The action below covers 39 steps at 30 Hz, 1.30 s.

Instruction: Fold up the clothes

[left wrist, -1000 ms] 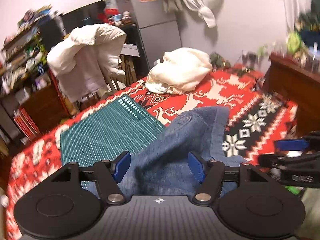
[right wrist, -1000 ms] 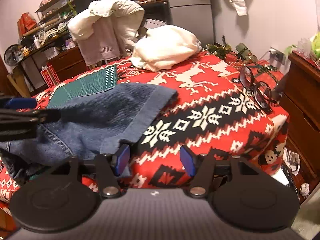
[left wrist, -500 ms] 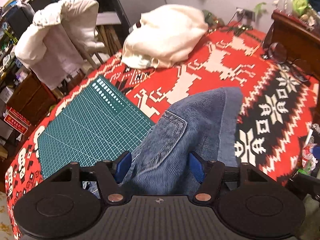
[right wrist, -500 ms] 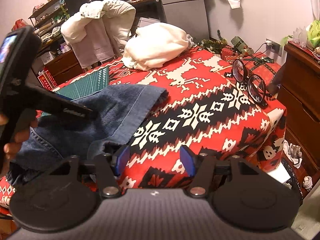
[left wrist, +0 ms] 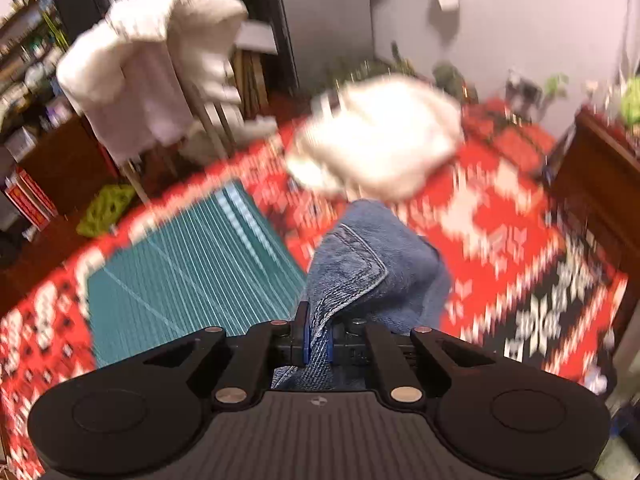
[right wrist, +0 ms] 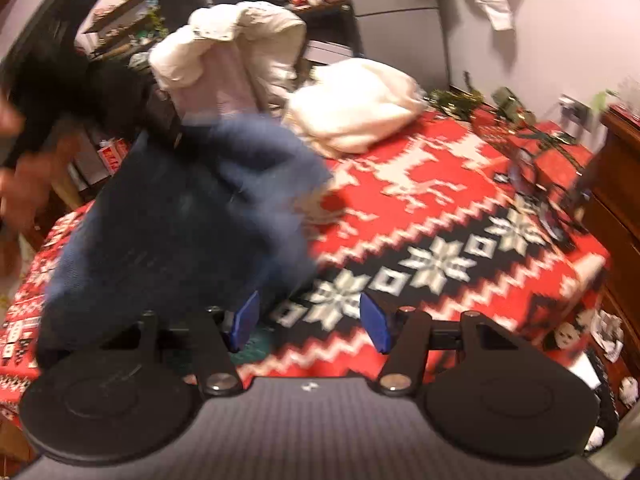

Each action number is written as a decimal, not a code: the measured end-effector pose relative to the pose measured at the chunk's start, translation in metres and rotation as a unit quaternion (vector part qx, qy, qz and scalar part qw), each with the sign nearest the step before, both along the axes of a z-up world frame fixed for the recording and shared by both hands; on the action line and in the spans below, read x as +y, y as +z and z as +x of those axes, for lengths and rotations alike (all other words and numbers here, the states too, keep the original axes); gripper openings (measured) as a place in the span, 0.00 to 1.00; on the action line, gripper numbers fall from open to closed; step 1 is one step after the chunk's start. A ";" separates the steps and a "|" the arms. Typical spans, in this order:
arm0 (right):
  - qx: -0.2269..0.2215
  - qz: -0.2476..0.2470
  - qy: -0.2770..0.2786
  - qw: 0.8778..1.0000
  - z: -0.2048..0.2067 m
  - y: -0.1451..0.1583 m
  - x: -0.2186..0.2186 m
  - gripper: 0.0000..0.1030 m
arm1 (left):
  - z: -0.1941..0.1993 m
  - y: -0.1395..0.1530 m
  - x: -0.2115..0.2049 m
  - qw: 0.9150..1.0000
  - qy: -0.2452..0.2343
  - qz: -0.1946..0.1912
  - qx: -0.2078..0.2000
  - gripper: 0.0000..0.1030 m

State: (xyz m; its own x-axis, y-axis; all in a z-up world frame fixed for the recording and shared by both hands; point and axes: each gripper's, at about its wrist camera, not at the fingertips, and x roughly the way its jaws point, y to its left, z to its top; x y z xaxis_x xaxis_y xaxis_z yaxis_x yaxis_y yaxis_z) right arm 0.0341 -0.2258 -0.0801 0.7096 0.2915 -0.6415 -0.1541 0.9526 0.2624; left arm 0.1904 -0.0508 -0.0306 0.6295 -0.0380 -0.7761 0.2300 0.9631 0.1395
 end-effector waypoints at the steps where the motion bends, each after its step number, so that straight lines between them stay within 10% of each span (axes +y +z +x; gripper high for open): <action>1: -0.002 0.001 0.011 1.000 0.001 0.002 0.006 0.59 | 0.002 0.011 0.002 1.000 0.004 -0.007 -0.009 0.07; 16: -0.044 0.076 0.091 0.992 0.036 0.029 0.072 0.79 | 0.008 0.126 0.043 0.986 0.023 -0.143 -0.080 0.07; 22: -0.039 0.070 0.090 0.993 0.067 0.025 0.088 0.20 | 0.002 0.124 0.070 0.981 0.042 -0.166 -0.086 0.06; 39: -0.123 -0.057 0.038 0.990 0.181 0.075 0.142 0.09 | 0.028 0.106 0.185 0.969 0.141 -0.157 -0.125 0.07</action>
State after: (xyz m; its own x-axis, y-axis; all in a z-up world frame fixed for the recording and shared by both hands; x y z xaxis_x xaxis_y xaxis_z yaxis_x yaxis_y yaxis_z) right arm 0.2155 -0.0833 -0.0050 0.8273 0.2865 -0.4831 -0.2731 0.9568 0.0998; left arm 0.2187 0.1345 0.0756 0.8161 -0.0468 -0.5761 -0.0519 0.9868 -0.1536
